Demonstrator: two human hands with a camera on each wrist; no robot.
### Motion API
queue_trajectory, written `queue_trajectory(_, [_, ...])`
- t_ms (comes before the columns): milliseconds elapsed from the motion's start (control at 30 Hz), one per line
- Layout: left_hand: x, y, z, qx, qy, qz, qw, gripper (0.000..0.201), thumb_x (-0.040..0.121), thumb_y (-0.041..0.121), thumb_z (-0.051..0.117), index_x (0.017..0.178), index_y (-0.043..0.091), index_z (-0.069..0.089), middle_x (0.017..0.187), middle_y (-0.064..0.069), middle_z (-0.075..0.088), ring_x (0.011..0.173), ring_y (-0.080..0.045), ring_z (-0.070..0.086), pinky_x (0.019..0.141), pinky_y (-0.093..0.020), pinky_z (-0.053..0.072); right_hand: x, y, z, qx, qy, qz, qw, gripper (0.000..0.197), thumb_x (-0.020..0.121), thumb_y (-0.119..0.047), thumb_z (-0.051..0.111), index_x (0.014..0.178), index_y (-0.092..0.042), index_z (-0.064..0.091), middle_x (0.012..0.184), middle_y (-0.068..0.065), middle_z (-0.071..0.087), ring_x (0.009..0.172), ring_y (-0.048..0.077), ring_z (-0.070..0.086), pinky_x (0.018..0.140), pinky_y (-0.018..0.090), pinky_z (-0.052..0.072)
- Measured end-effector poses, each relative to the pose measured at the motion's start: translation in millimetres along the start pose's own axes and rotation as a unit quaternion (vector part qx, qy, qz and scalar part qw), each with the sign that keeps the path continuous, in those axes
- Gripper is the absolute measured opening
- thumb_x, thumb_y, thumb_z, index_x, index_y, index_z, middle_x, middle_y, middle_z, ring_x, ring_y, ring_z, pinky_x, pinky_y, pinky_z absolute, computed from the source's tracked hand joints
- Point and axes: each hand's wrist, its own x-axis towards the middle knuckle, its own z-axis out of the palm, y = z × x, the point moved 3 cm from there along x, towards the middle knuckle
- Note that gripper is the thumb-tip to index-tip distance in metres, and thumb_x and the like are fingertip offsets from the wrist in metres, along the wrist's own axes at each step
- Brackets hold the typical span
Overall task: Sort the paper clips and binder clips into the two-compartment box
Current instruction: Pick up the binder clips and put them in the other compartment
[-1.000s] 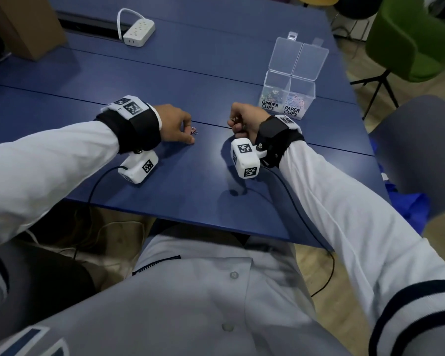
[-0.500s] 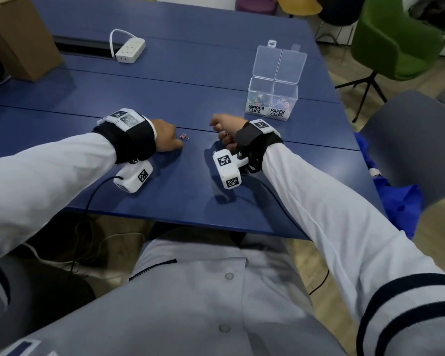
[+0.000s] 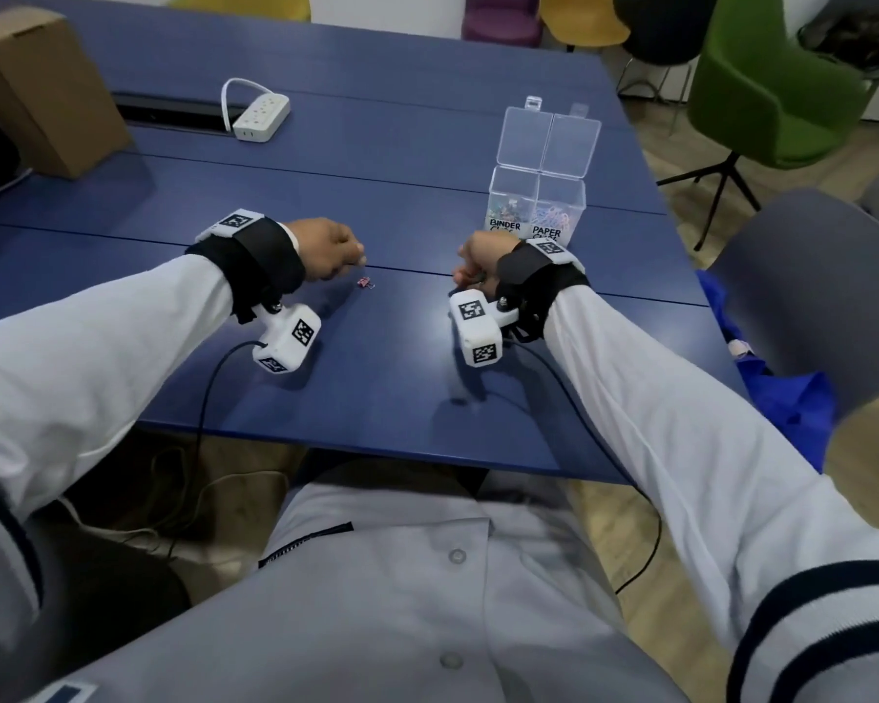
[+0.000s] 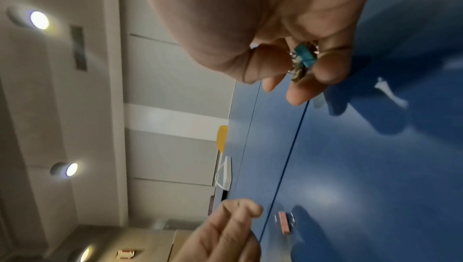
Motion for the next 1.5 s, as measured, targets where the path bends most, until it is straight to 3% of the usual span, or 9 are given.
queue_trajectory(167, [-1.0, 6.3, 3.1, 0.115, 0.026, 0.046, 0.992, 0.032, 0.098, 0.034, 0.045, 0.113, 0.01, 0.059, 0.112, -0.011, 0.063, 0.107, -0.029, 0.056, 0.087, -0.03, 0.042, 7.8, 4.2, -16.7, 0.082, 0.017, 0.028, 0.996, 0.033, 0.099, 0.001, 0.021, 0.079, -0.01, 0.043, 0.074, 0.009, 0.042, 0.058, 0.019, 0.045, 0.052, 0.026, 0.037])
queue_trajectory(333, [-2.7, 7.9, 12.1, 0.195, 0.043, 0.054, 0.978, 0.045, 0.086, 0.055, 0.057, 0.102, 0.014, 0.053, 0.092, -0.004, 0.058, 0.093, -0.026, 0.055, 0.077, -0.03, 0.039, 6.3, 1.5, -28.8, 0.107, 0.007, 0.037, 0.994, 0.043, 0.1, 0.003, 0.017, 0.13, -0.008, 0.046, 0.078, 0.008, 0.039, 0.06, 0.021, 0.043, 0.048, 0.022, 0.035])
queue_trajectory(800, [20.1, 58.5, -7.5, 0.193, 0.074, 0.127, 0.97, 0.029, 0.095, 0.03, 0.05, 0.109, 0.006, 0.057, 0.113, -0.015, 0.065, 0.108, -0.033, 0.056, 0.085, -0.033, 0.042, 23.3, -67.1, -91.5, 0.134, 0.07, -0.015, 0.988, 0.033, 0.093, 0.013, 0.021, 0.086, 0.001, 0.05, 0.102, 0.016, 0.048, 0.072, 0.024, 0.057, 0.039, 0.025, 0.051])
queue_trajectory(933, [34.2, 115.4, -38.0, 0.139, 0.123, 0.176, 0.967, 0.026, 0.093, 0.031, 0.051, 0.104, 0.011, 0.063, 0.111, -0.009, 0.067, 0.107, -0.03, 0.058, 0.085, -0.031, 0.043, 33.2, -90.0, -104.6, 0.186, 0.094, -0.024, 0.978, 0.034, 0.092, 0.009, 0.024, 0.119, 0.0, 0.045, 0.091, 0.013, 0.05, 0.079, 0.025, 0.051, 0.075, 0.029, 0.056])
queue_trajectory(1000, [44.7, 140.5, -48.1, 0.129, 0.13, 0.187, 0.965, 0.027, 0.094, 0.032, 0.051, 0.104, 0.011, 0.066, 0.112, -0.007, 0.067, 0.107, -0.029, 0.059, 0.085, -0.03, 0.043, 39.9, -93.1, -106.3, 0.189, 0.104, -0.034, 0.976, 0.023, 0.092, 0.006, 0.029, 0.103, 0.003, 0.048, 0.083, 0.012, 0.049, 0.071, 0.025, 0.051, 0.086, 0.036, 0.052])
queue_trajectory(1200, [88.9, 183.6, -42.6, 0.18, 0.076, 0.158, 0.968, 0.033, 0.089, 0.04, 0.058, 0.099, 0.011, 0.069, 0.092, -0.004, 0.059, 0.083, -0.021, 0.052, 0.073, -0.029, 0.041, 54.7, -86.7, -112.4, 0.168, 0.139, -0.053, 0.975, 0.022, 0.088, -0.012, 0.036, 0.066, -0.012, 0.038, 0.066, 0.006, 0.046, 0.046, 0.021, 0.045, 0.053, 0.027, 0.043])
queue_trajectory(1333, [107.3, 205.2, -28.4, 0.203, 0.068, 0.152, 0.965, 0.028, 0.089, 0.04, 0.061, 0.095, 0.013, 0.06, 0.093, -0.008, 0.055, 0.084, -0.023, 0.048, 0.074, -0.031, 0.038, 55.8, -83.2, -113.8, 0.206, 0.119, -0.074, 0.969, 0.023, 0.081, -0.01, 0.037, 0.071, 0.003, 0.053, 0.09, 0.009, 0.064, 0.071, 0.028, 0.069, 0.067, 0.031, 0.056])
queue_trajectory(1400, [112.5, 210.4, -22.2, 0.215, 0.062, 0.143, 0.964, 0.036, 0.089, 0.04, 0.06, 0.101, 0.006, 0.063, 0.093, -0.014, 0.056, 0.083, -0.024, 0.047, 0.075, -0.034, 0.041, 47.6, -80.7, -111.1, 0.23, 0.102, -0.08, 0.965, 0.021, 0.081, -0.009, 0.036, 0.06, -0.011, 0.036, 0.061, -0.001, 0.034, 0.044, 0.016, 0.031, 0.054, 0.022, 0.027])
queue_trajectory(1500, [112.8, 216.8, -17.4, 0.227, 0.062, 0.136, 0.962, 0.039, 0.089, 0.04, 0.059, 0.097, 0.003, 0.063, 0.107, -0.023, 0.063, 0.081, -0.024, 0.046, 0.073, -0.034, 0.04, 38.3, -76.3, -112.9, 0.235, 0.079, -0.09, 0.965, 0.026, 0.058, -0.006, 0.042, 0.065, -0.021, 0.022, 0.065, 0.0, 0.013, 0.057, 0.015, 0.011, 0.061, 0.028, 0.015])
